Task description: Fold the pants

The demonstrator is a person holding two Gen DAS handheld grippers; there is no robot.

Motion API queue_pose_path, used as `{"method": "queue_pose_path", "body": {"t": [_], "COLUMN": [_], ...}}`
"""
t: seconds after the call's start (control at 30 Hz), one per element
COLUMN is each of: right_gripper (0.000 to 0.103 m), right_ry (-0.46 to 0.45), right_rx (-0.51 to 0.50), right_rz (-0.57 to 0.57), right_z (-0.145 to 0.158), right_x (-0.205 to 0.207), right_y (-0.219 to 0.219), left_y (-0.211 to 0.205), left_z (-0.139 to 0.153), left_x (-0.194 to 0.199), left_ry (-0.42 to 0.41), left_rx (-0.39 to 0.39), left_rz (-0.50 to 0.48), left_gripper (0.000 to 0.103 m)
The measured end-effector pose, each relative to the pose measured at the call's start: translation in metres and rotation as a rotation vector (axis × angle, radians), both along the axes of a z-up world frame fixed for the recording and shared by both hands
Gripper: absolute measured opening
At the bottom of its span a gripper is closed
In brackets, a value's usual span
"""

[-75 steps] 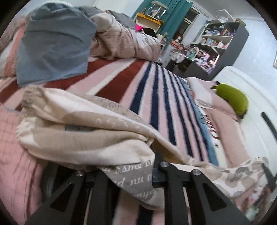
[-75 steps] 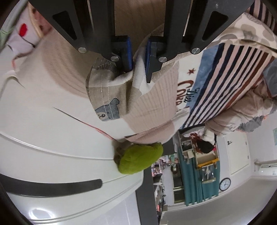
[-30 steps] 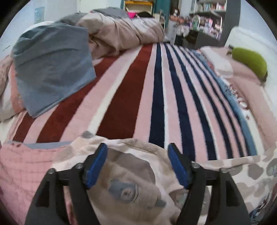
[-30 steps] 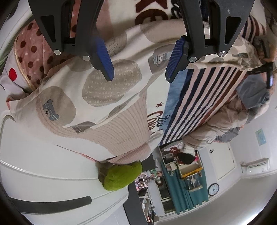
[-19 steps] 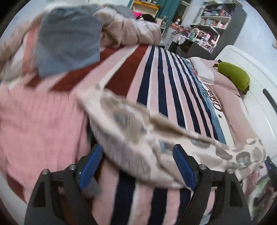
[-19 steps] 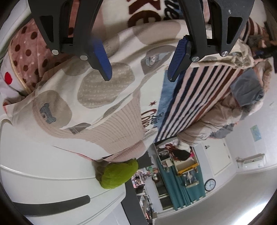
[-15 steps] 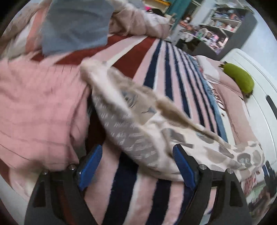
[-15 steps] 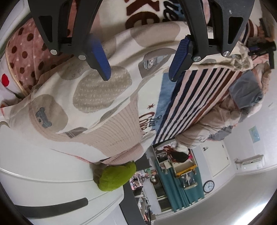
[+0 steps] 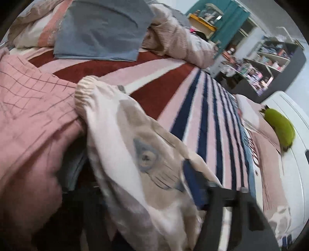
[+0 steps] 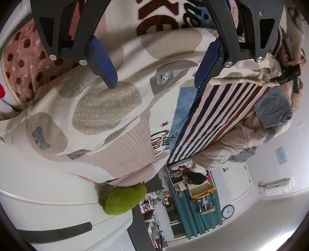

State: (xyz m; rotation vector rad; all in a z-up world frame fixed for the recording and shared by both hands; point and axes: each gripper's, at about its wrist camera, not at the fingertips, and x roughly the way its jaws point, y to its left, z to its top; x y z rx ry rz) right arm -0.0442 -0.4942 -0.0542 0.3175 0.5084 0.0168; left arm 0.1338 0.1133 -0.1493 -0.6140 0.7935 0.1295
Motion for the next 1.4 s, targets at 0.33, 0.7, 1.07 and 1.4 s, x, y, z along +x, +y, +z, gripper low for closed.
{"method": "queue_pose_path", "body": {"t": [0.33, 0.7, 1.07, 1.4], "right_gripper": [0.079, 0.079, 0.079, 0.079], "right_ry": [-0.002, 0.02, 0.019, 0.012], "right_rx": [0.011, 0.063, 0.078, 0.095], "right_rz": [0.004, 0.183, 0.265, 0.233], "right_z": [0.004, 0.008, 0.008, 0.004], "right_x": [-0.009, 0.004, 0.009, -0.003], "right_y": [-0.01, 0.046, 0.082, 0.063], "left_y": [0.018, 0.113, 0.021, -0.211], "left_z": [0.072, 0.149, 0.169, 0.078], "left_x": [-0.015, -0.061, -0.045, -0.034], "left_ry": [-0.182, -0.199, -0.265, -0.149], "left_rx": [0.079, 0.309, 0.355, 0.358], "left_rz": [0.002, 0.179, -0.131, -0.711], "left_gripper": [0.008, 0.008, 0.007, 0.007]}}
